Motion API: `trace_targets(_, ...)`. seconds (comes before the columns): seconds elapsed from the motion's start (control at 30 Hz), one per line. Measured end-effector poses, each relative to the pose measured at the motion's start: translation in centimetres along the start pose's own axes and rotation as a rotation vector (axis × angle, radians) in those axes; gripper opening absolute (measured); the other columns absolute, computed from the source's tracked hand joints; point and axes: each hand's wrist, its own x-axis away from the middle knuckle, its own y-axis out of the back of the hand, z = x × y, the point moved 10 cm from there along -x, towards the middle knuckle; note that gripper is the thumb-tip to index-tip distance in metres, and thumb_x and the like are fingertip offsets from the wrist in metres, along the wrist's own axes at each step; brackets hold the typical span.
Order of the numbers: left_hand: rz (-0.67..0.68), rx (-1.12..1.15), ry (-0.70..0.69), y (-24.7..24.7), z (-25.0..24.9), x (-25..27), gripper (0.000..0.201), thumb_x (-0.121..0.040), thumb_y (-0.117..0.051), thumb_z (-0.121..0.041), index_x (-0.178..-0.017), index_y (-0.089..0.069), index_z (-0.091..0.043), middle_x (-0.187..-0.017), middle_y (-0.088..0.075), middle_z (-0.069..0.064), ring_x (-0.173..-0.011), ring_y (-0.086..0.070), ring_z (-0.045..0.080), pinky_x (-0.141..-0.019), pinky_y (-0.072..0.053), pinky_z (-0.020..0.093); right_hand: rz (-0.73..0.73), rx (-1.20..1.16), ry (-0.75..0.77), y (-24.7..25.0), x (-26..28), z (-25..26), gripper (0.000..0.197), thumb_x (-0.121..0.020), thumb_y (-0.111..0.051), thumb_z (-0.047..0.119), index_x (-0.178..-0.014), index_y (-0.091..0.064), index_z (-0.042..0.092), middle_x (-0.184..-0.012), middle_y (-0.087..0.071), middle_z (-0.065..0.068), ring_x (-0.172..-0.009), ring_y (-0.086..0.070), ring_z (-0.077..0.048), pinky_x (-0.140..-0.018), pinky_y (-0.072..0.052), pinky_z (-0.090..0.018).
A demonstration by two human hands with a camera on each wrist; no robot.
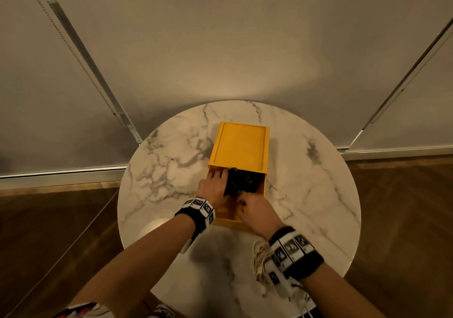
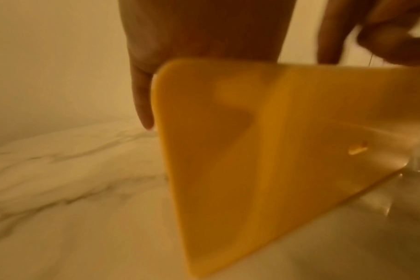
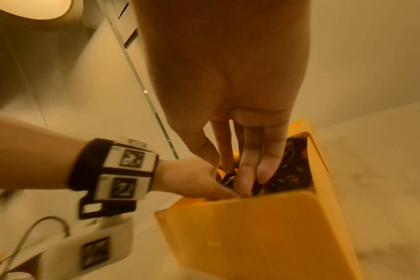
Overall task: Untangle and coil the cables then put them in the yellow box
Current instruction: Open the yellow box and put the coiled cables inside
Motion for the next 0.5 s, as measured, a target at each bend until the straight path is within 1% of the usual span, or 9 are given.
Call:
trace_targets(0.03,0.009,0.011,-0.011,-0.1,0.0,0.0,0.081,-0.083,-0.069,-0.040,-0.144,-0.022,-0.015,-0.135,-0.044,0.008,-0.122,-0.046,0.032,-0.081,-0.051,0.046,-0.015,0.027,-0.005,0.6,-1.3,-0.1,0.035,-0.085,-0.055,0.019,-0.120,-0.060,0.014,-0.121,-0.058,-0.008,-0.103,-0.061,-0.027,-0.087,-0.050,-0.038)
trace_targets(0.1,0.015,-0.005,-0.029,-0.4,0.3,0.3,0.083,-0.084,-0.069,-0.034,-0.148,-0.018,-0.016,-0.141,-0.037,0.006,-0.124,-0.044,0.032,-0.077,-0.053,0.045,0.037,0.093,-0.042,0.5,-3.5,-0.6,0.053,-0.088,-0.056,0.023,-0.139,-0.043,0.014,-0.142,-0.037,-0.011,-0.111,-0.057,-0.034,-0.093,-0.048,-0.042)
trace_targets(0.13,0.013,-0.009,-0.039,-0.5,0.3,0.4,0.083,-0.085,-0.067,-0.032,-0.149,-0.017,-0.016,-0.144,-0.033,0.006,-0.126,-0.042,0.032,-0.077,-0.053,0.044,0.085,0.134,-0.063,0.0,-4.2,-1.0,0.062,-0.089,-0.056,0.025,-0.145,-0.032,0.013,-0.147,-0.029,-0.012,-0.114,-0.055,-0.036,-0.095,-0.047,-0.042)
trace_targets(0.17,0.008,-0.008,-0.046,-0.6,0.4,0.4,0.083,-0.086,-0.066,-0.030,-0.150,-0.015,-0.015,-0.147,-0.029,0.007,-0.129,-0.039,0.032,-0.078,-0.054,0.044,0.132,0.173,-0.082,-0.7,-4.7,-1.5,0.069,-0.090,-0.056,0.026,-0.149,-0.024,0.012,-0.149,-0.025,-0.013,-0.117,-0.053,-0.037,-0.096,-0.046,-0.042)
trace_targets(0.2,0.005,-0.005,-0.048,-0.7,0.5,0.4,0.082,-0.087,-0.064,-0.026,-0.151,-0.014,-0.015,-0.150,-0.026,0.008,-0.132,-0.037,0.032,-0.080,-0.054,0.044,0.169,0.211,-0.097,-1.3,-4.8,-2.0,0.071,-0.091,-0.055,0.028,-0.150,-0.019,0.011,-0.149,-0.026,-0.014,-0.119,-0.051,-0.038,-0.096,-0.045,-0.042)
trace_targets(0.27,0.000,0.000,-0.039,-0.6,0.6,0.4,0.080,-0.088,-0.062,-0.018,-0.151,-0.013,-0.015,-0.153,-0.021,0.009,-0.135,-0.034,0.033,-0.082,-0.053,0.044,0.198,0.276,-0.118,-2.1,-4.7,-2.9,0.068,-0.092,-0.053,0.028,-0.149,-0.020,0.009,-0.146,-0.028,-0.015,-0.123,-0.045,-0.041,-0.099,-0.042,-0.043)
trace_targets(0.33,0.000,0.004,-0.024,-0.4,0.7,0.4,0.080,-0.086,-0.060,-0.011,-0.151,-0.013,-0.016,-0.154,-0.020,0.010,-0.133,-0.038,0.034,-0.081,-0.053,0.044,0.190,0.327,-0.131,-2.1,-4.6,-3.5,0.063,-0.092,-0.052,0.026,-0.146,-0.024,0.008,-0.145,-0.029,-0.017,-0.124,-0.041,-0.042,-0.101,-0.039,-0.043)
trace_targets(0.43,0.018,0.015,-0.010,0.1,0.7,0.2,0.073,-0.090,-0.053,-0.008,-0.152,-0.014,-0.017,-0.152,-0.022,0.013,-0.122,-0.049,0.038,-0.079,-0.051,0.045,0.185,0.379,-0.146,-2.0,-4.4,-3.6,0.059,-0.092,-0.052,0.023,-0.143,-0.027,0.006,-0.144,-0.030,-0.018,-0.123,-0.042,-0.041,-0.102,-0.039,-0.042)
trace_targets(0.5,0.013,0.015,-0.014,0.3,0.5,-0.3,0.068,-0.092,-0.048,-0.009,-0.151,-0.016,-0.018,-0.149,-0.028,0.016,-0.115,-0.053,0.039,-0.078,-0.050,0.045,0.186,0.391,-0.160,-2.1,-4.2,-3.6,0.058,-0.093,-0.052,0.022,-0.142,-0.028,0.004,-0.144,-0.030,-0.018,-0.124,-0.041,-0.041,-0.103,-0.039,-0.041)
